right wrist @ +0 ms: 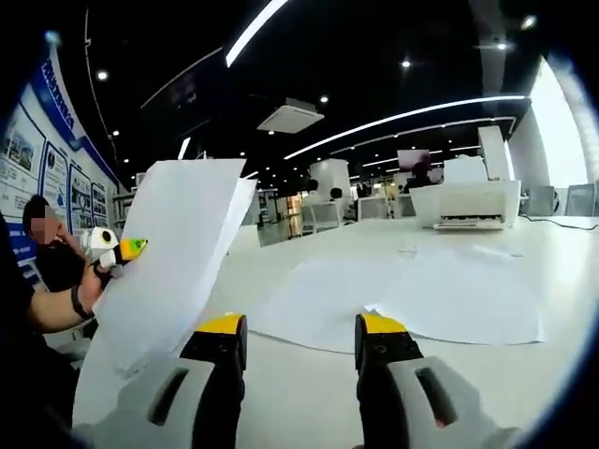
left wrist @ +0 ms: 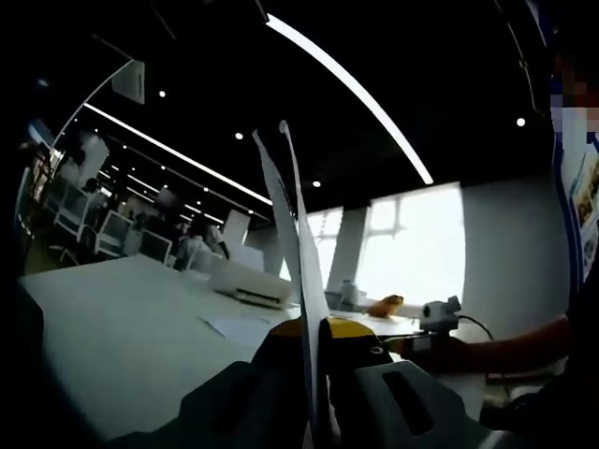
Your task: Organize the stack of printing papers by aligning and flattening the scattered papers on the table
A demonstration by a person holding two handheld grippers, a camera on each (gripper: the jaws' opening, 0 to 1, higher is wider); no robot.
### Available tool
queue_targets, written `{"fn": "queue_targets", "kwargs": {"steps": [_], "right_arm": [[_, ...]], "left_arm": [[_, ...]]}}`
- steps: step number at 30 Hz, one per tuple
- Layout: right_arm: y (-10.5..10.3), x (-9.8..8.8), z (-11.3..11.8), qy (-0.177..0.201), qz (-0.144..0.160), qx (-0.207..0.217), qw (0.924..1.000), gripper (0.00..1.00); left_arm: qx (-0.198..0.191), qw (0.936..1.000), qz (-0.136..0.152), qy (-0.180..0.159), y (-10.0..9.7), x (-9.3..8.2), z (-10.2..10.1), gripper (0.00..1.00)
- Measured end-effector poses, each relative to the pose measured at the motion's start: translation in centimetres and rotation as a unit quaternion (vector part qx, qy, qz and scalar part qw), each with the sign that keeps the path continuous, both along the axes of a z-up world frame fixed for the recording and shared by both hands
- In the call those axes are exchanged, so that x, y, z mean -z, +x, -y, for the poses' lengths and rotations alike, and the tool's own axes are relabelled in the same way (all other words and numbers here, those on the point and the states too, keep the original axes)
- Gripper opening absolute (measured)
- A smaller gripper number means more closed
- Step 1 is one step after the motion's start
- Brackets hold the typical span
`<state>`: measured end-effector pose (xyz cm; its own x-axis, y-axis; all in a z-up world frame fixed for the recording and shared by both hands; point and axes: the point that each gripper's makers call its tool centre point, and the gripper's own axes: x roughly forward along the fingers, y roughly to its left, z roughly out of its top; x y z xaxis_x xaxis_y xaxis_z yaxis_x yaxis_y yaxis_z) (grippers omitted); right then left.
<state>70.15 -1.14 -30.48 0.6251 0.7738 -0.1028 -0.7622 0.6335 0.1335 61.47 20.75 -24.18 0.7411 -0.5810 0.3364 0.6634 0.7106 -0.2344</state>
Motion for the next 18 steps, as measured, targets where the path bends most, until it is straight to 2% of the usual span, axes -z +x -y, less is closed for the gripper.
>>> {"fn": "queue_targets", "kwargs": {"steps": [9, 15, 18], "right_arm": [[-0.6, -0.7, -0.1, 0.008, 0.016, -0.001, 0.9998, 0.44], [-1.6, -1.8, -1.0, 0.018, 0.047, -0.015, 0.9986, 0.65], [-2.0, -2.3, -1.5, 0.026, 0.057, -0.019, 0.9978, 0.81]], "left_arm": [[0.001, 1.0, 0.0, 0.001, 0.0, 0.0, 0.1, 0.06], [0.001, 1.0, -0.001, 0.002, 0.0, 0.0, 0.1, 0.06], [0.002, 1.0, -0.002, 0.002, 0.0, 0.0, 0.1, 0.06]]}}
